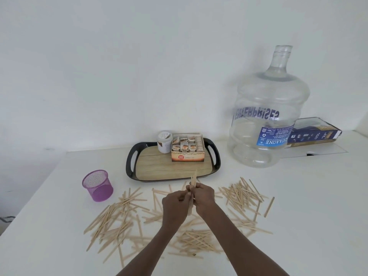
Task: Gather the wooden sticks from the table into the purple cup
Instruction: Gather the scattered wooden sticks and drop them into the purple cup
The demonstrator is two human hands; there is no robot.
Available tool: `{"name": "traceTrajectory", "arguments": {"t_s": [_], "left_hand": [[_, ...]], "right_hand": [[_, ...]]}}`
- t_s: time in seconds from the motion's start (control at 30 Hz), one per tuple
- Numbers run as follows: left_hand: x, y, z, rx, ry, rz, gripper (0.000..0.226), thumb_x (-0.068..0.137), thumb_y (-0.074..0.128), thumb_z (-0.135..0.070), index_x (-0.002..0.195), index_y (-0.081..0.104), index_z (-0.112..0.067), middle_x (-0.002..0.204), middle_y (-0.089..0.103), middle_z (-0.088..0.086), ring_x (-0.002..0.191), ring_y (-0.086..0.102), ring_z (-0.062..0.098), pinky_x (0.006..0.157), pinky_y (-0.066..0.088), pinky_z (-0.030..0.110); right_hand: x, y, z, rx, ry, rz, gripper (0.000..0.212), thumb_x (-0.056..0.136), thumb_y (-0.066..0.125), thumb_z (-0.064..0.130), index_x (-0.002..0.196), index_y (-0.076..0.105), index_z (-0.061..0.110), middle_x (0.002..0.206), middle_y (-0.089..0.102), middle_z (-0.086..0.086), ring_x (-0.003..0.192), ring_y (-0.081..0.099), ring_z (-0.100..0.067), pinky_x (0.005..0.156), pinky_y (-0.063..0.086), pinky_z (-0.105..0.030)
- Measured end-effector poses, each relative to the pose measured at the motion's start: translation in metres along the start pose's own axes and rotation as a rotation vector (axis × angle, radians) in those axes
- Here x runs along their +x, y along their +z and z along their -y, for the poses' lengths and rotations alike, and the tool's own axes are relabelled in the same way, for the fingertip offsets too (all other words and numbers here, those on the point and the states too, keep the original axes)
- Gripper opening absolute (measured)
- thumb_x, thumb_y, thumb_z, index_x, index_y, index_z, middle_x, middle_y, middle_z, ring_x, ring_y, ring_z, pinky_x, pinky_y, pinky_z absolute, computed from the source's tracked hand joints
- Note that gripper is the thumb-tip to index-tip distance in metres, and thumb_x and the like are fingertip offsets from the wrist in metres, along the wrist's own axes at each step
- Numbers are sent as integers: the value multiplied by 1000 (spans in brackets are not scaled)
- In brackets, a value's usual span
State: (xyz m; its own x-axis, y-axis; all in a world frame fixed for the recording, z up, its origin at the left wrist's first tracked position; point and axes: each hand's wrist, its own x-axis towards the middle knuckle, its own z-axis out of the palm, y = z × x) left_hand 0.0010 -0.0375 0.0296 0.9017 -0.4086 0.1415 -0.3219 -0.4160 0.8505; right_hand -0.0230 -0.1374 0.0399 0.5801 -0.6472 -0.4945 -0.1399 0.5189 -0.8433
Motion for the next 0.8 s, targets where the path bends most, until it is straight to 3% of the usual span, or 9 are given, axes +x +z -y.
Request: {"name": "traceTrajectory", "arguments": {"t_s": [0.07, 0.17, 0.23, 0.3, 0.37, 0.47, 0.6, 0.7, 0.8], "left_hand": [[6, -3, 0, -72, -182, -95, 18, 93, 61, -31, 95, 75, -20, 80, 70, -15, 81, 67, 4, 71, 43, 14], [23, -1, -5, -430, -442, 147, 46, 96, 51, -49, 114, 64, -9, 105, 71, 0, 101, 66, 19, 87, 52, 32], [27, 1, -14, -706, -515, 261, 45, 104, 40, -37, 113, 66, -1, 102, 74, 14, 99, 70, 25, 78, 55, 33], [27, -2, -24, -844, -554, 228, 43, 106, 34, -25, 110, 67, 3, 101, 74, 19, 97, 70, 27, 73, 56, 31], [33, -2, -28, -885, -573, 170, 43, 106, 32, -19, 109, 67, 5, 102, 73, 21, 96, 70, 29, 72, 56, 32], [43, -2, -33, -898, -592, 69, 41, 106, 32, -21, 104, 66, 2, 93, 73, 19, 88, 70, 27, 77, 55, 33], [58, -9, -37, -1016, -584, -66, 34, 107, 32, -25, 90, 54, -6, 93, 73, 13, 87, 67, 26, 91, 53, 39], [63, -16, -42, -1142, -547, -153, 31, 107, 31, -24, 83, 45, -11, 77, 65, 9, 69, 61, 21, 78, 54, 36], [59, -18, -47, -1079, -471, -181, 31, 107, 34, -25, 81, 46, -13, 63, 43, 0, 53, 41, 13, 61, 44, 30]], "right_hand": [[-5, -1, 8, -61, -60, 63, 12, 90, 61, -6, 87, 73, -2, 74, 69, -13, 64, 64, -20, 65, 59, -30], [-15, 7, 11, -307, -221, 143, 20, 85, 60, -7, 83, 77, 5, 74, 73, -14, 67, 68, -20, 64, 59, -30], [-18, 15, 7, -531, -386, 99, 28, 81, 54, -8, 74, 76, 8, 71, 73, -11, 65, 68, -15, 58, 55, -26], [-19, 20, 6, -628, -514, 39, 24, 80, 57, -5, 79, 76, 10, 73, 74, -6, 70, 68, -10, 63, 56, -22], [-18, 22, 8, -609, -560, -1, 23, 79, 66, 1, 98, 73, 12, 83, 76, -1, 83, 71, -9, 79, 59, -26], [-18, 17, 16, -550, -579, 93, 20, 79, 73, 4, 98, 70, 11, 82, 76, 1, 79, 73, -7, 80, 60, -29], [-16, 8, 27, -426, -514, 258, 21, 84, 72, 6, 104, 73, 10, 89, 78, 0, 86, 74, -9, 83, 59, -27], [-8, 6, 22, -160, -338, -17, 12, 90, 67, 16, 95, 73, 6, 84, 77, -6, 81, 72, -17, 82, 58, -32], [-5, 10, 12, 209, 76, 59, 38, 100, 52, 34, 99, 68, -1, 99, 73, -18, 90, 67, -26, 86, 53, -37]]}}
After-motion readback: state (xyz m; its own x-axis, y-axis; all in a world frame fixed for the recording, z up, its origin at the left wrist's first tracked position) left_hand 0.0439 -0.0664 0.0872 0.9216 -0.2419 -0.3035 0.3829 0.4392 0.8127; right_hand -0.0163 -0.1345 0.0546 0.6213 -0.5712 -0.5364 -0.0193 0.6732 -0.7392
